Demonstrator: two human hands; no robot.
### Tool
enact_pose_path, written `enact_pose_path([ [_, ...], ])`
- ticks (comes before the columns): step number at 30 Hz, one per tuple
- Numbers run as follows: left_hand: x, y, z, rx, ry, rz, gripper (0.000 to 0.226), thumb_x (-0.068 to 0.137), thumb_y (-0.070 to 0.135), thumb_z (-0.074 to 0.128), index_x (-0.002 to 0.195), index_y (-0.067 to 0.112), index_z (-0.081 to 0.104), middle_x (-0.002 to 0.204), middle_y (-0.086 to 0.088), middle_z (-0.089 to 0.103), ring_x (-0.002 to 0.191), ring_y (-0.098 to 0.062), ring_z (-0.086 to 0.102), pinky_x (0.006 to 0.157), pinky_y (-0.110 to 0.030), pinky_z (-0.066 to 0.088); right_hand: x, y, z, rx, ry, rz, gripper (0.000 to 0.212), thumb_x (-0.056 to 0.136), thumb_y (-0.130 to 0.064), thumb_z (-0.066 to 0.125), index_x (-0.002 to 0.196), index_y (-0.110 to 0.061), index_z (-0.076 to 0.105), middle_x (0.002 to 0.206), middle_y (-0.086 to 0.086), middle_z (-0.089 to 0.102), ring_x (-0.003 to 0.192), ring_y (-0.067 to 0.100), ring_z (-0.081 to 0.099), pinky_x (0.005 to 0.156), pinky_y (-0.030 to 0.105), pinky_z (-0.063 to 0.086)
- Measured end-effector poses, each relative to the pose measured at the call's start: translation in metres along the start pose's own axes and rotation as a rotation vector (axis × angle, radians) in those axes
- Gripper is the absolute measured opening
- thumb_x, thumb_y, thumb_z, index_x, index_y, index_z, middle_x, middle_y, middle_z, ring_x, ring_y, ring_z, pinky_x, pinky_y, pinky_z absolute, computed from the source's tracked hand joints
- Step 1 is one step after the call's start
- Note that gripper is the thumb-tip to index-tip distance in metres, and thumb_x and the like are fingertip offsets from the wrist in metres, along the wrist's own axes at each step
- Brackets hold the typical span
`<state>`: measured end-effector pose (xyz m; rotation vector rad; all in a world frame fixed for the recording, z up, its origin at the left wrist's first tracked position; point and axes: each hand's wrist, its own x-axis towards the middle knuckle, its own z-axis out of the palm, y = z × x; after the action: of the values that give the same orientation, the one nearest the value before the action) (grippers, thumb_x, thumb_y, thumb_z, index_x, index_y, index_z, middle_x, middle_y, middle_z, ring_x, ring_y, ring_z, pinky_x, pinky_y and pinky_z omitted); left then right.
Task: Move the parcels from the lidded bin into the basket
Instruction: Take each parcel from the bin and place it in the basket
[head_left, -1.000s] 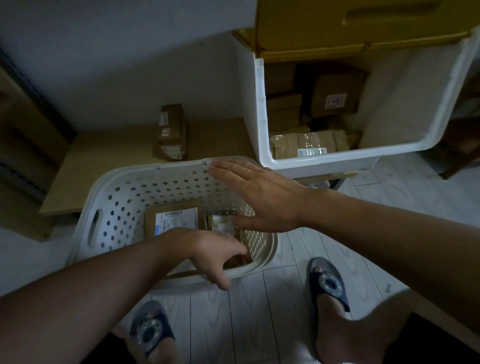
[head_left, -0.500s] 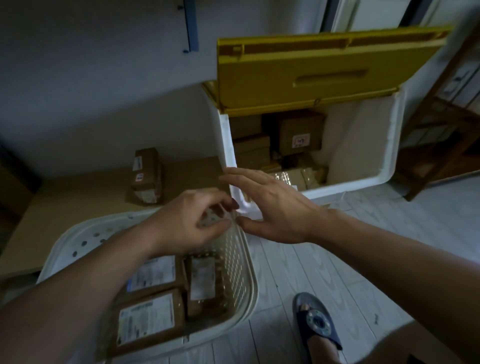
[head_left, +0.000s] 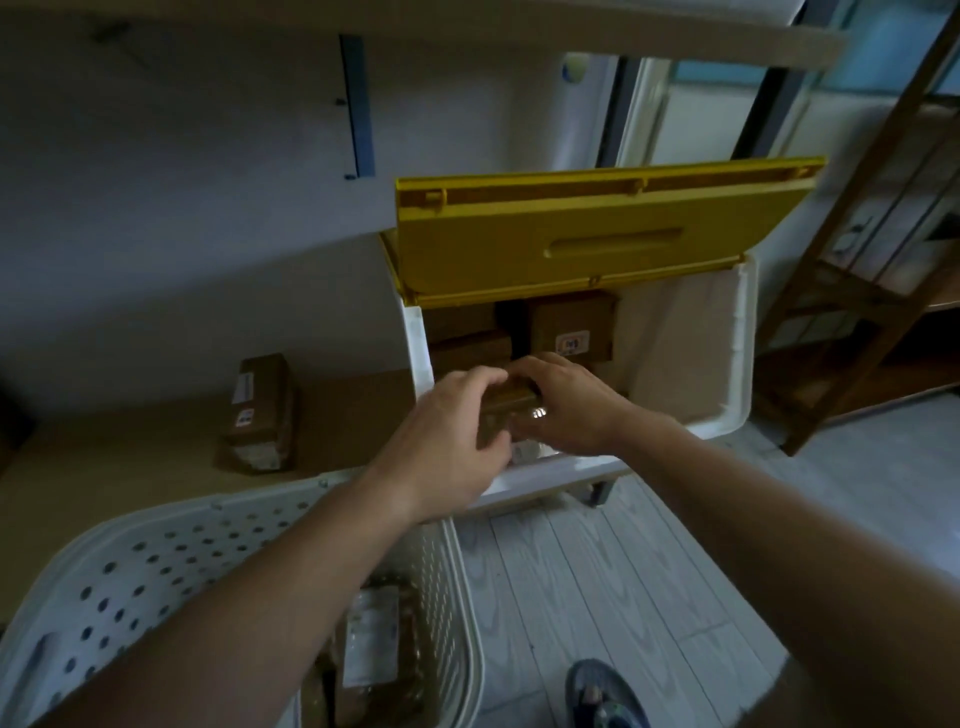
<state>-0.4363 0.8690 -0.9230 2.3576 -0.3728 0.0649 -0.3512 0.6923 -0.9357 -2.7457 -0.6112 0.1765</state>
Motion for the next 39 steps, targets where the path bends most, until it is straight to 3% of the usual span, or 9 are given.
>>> enact_pose_path([
  [3,0.025,0.011,0.027,-0.063,-0.161,-0.359,0.077,0.095,0.04,0.059,0.158,0.023,0.018,0.156,-0.009,0.033,0.136,-0.032,0.045,0.11,-0.048,0.043,0.018,0.025,0.001,0.059,0.018,0.202,0.069,0.089,-0.042,0.071,0.149,-0.024,0.042,0.142,0.008,0.052,0.129,0.028,0.05,0.106,0.042,0.044],
  [8,0.067,0.017,0.055,-0.329,0.166,-0.673,0.075,0.096,0.036,0.059,0.155,0.016,0.018,0.162,-0.015,0.018,0.145,-0.038,0.029,0.112,-0.05,0.038,0.041,0.07,0.022,0.353,-0.013,0.398,0.049,0.088,-0.046,0.069,0.132,-0.028,0.056,0.123,0.002,0.065,0.114,0.024,0.061,0.102,0.048,0.051],
  [11,0.085,0.002,0.063,-0.573,0.233,-0.801,0.082,0.098,0.026,0.057,0.159,0.007,0.006,0.159,-0.016,0.03,0.135,-0.033,0.043,0.094,-0.037,0.042,0.047,0.079,0.025,0.496,-0.059,0.419,0.028,0.095,-0.033,0.066,0.12,-0.024,0.058,0.113,0.001,0.065,0.104,0.021,0.062,0.102,0.042,0.049],
  [14,0.093,-0.011,0.068,-0.642,0.268,-0.904,0.073,0.096,0.023,0.057,0.155,0.002,0.02,0.147,-0.016,0.044,0.117,-0.031,0.049,0.085,-0.034,0.036,0.055,0.085,0.029,0.572,-0.064,0.558,0.04,0.095,-0.038,0.066,0.127,-0.015,0.057,0.121,0.009,0.065,0.111,0.027,0.062,0.106,0.043,0.047],
  [18,0.098,-0.013,0.074,-0.584,0.232,-0.923,0.074,0.092,0.03,0.059,0.154,0.006,0.026,0.151,-0.017,0.04,0.13,-0.035,0.046,0.091,-0.04,0.04,0.065,0.09,0.037,0.592,-0.09,0.641,0.047,0.094,-0.048,0.063,0.123,-0.012,0.061,0.12,0.012,0.067,0.112,0.031,0.064,0.106,0.047,0.049],
  [23,0.092,-0.014,0.071,-0.697,0.223,-0.892,0.071,0.088,0.041,0.058,0.149,0.011,0.038,0.145,-0.014,0.047,0.127,-0.036,0.048,0.1,-0.044,0.042,0.061,0.093,0.03,0.739,0.011,0.657,0.027,0.096,-0.029,0.062,0.118,-0.015,0.058,0.106,0.012,0.068,0.1,0.031,0.067,0.097,0.048,0.055],
  [28,0.089,-0.001,0.065,-0.861,0.198,-0.78,0.054,0.094,0.04,0.056,0.141,0.015,0.045,0.14,-0.012,0.049,0.125,-0.029,0.044,0.094,-0.042,0.031,0.045,0.087,0.011,0.924,0.065,0.707,0.009,0.103,-0.02,0.054,0.102,-0.012,0.057,0.09,0.012,0.063,0.08,0.027,0.064,0.071,0.037,0.055],
  [35,0.075,0.005,0.056,-0.94,0.239,-0.742,0.047,0.093,0.045,0.055,0.134,0.021,0.051,0.137,-0.012,0.052,0.127,-0.031,0.048,0.111,-0.05,0.037,0.026,0.083,-0.012,1.143,-0.006,0.743,0.024,0.093,-0.036,0.056,0.106,-0.016,0.058,0.097,0.011,0.063,0.085,0.026,0.061,0.075,0.033,0.048],
  [39,0.07,0.017,0.049,-0.902,0.304,-0.604,0.043,0.098,0.038,0.053,0.136,0.019,0.054,0.131,-0.004,0.055,0.123,-0.023,0.048,0.098,-0.039,0.037,0.013,0.089,-0.021,1.171,-0.07,0.718,0.035,0.092,-0.037,0.062,0.117,-0.011,0.06,0.101,0.012,0.066,0.09,0.028,0.065,0.079,0.037,0.053],
])
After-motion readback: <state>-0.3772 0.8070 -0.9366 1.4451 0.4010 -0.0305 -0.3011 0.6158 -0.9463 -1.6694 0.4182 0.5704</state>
